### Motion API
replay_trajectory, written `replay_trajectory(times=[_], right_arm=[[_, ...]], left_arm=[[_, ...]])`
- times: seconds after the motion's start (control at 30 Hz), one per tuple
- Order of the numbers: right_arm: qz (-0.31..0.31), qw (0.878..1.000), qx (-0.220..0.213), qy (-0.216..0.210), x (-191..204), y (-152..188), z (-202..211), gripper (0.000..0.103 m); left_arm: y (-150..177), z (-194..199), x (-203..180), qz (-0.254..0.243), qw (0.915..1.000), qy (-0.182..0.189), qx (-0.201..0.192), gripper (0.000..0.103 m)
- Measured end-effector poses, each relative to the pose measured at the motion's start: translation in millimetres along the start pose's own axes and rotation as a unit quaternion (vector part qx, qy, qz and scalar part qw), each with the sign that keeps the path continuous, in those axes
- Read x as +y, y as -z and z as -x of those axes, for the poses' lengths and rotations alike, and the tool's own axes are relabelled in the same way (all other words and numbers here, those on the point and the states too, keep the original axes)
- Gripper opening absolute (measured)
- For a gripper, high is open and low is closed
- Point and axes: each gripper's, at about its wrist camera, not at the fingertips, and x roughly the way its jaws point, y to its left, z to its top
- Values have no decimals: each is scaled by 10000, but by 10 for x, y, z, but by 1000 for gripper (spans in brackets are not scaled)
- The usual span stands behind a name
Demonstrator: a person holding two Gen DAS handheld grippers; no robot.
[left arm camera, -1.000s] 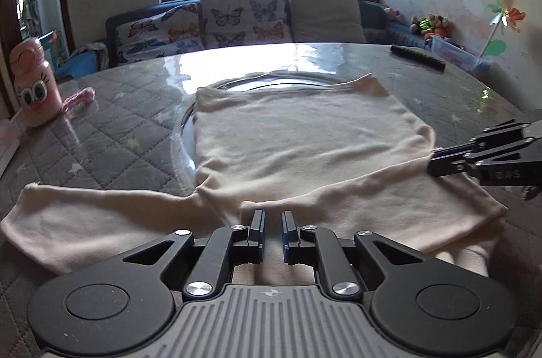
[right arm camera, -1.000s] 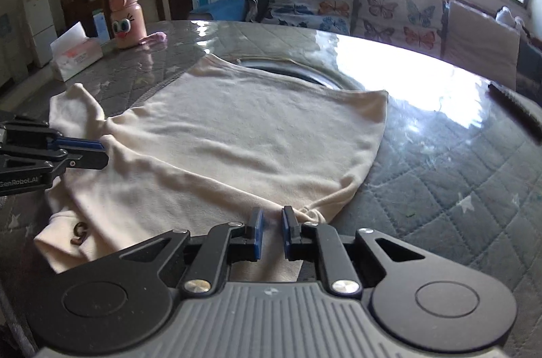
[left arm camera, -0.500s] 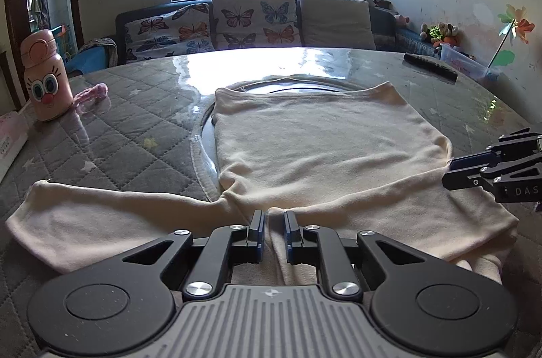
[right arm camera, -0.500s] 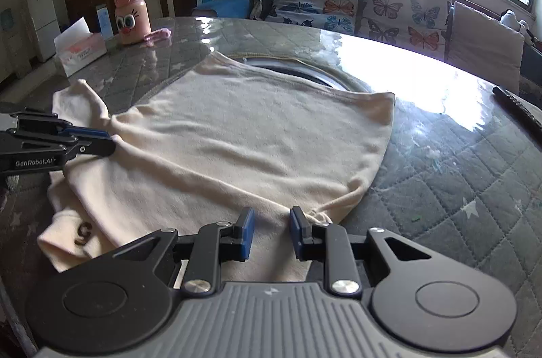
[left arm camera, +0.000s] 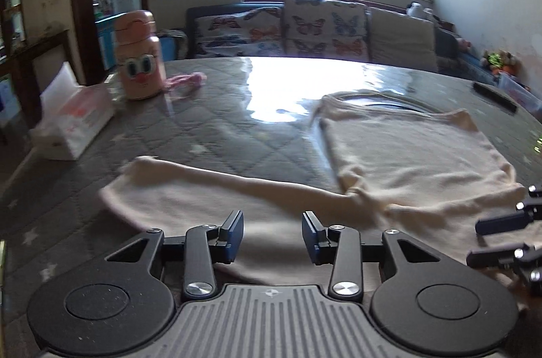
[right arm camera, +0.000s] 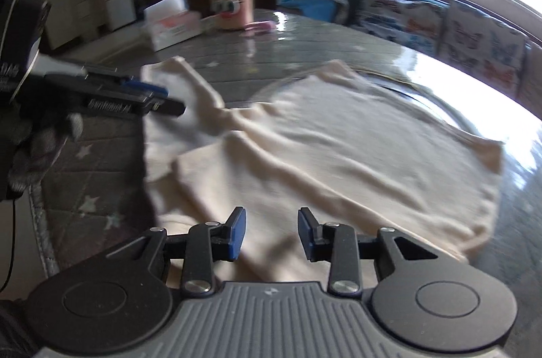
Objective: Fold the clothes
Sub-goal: 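Grasp the other sleeve with the left gripper and pull it outward, then lift the sleeve with the left gripper and fold it across the shirt body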
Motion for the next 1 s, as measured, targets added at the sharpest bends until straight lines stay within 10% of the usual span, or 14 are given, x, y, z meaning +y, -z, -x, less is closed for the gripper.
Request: replay_trajectory(times=[0.83,1.0], right_arm=[[262,9994,-188,-155,271,-210,-98,34],[125,9996,-247,-72,196,-185,-3,34]], left_arm=[[-91,-313,919,1476,9809,-1252,198,47],[-96,-356,974,1523,9798,-1289,162,21]])
